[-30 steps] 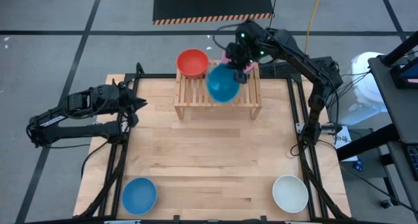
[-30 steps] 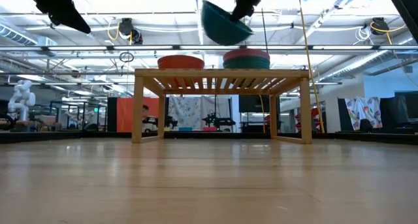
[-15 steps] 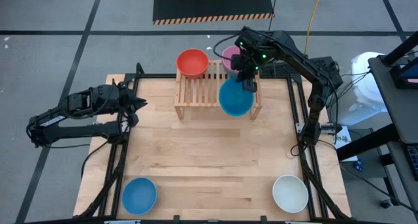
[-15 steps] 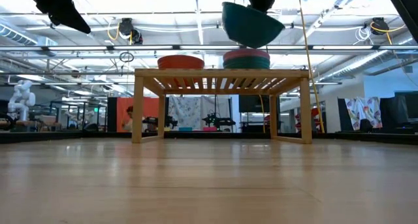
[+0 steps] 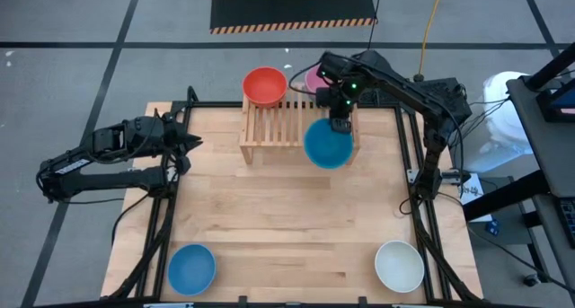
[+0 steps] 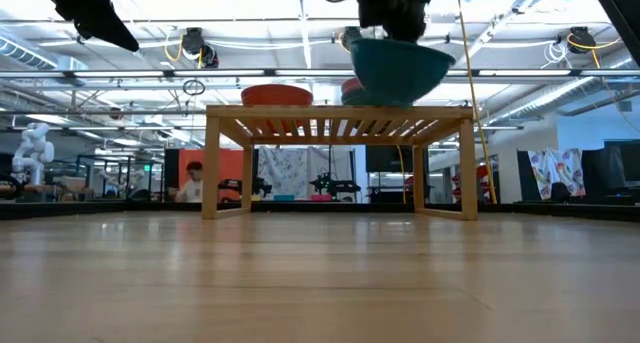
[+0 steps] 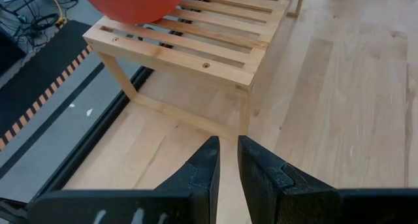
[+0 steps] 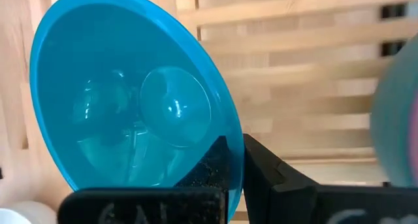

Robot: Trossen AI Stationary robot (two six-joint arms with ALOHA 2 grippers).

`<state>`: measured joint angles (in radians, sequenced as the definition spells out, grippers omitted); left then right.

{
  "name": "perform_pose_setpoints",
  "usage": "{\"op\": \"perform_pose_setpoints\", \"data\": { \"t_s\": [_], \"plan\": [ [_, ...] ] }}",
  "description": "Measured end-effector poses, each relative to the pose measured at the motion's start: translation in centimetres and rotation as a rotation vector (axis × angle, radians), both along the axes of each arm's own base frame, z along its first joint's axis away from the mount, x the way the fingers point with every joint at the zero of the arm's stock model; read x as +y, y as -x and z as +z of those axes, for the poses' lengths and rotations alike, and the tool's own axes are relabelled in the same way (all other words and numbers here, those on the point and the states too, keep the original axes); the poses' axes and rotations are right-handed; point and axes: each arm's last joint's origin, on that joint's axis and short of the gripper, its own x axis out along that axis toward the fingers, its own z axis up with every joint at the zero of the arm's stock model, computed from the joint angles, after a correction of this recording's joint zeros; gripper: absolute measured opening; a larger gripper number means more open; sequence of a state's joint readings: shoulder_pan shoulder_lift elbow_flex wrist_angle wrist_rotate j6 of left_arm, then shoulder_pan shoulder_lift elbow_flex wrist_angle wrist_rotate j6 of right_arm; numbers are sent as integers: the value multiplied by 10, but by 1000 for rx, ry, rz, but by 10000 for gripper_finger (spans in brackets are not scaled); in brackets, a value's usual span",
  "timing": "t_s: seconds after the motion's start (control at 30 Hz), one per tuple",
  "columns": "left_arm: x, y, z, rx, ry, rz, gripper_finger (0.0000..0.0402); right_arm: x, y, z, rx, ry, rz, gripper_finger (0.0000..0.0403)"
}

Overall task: Place and stack bowls onto a shelf
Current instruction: Put the dark blue bowl on the shelf

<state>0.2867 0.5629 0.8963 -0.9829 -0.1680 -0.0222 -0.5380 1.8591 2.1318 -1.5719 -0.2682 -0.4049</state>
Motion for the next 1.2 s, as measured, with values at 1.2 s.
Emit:
{"op": "perform_pose_setpoints", "data": {
  "t_s": [1.2],
  "plan": [
    [0, 0, 0, -3, 8, 5, 62, -24, 2, -6, -40, 177, 125, 7]
  ]
}}
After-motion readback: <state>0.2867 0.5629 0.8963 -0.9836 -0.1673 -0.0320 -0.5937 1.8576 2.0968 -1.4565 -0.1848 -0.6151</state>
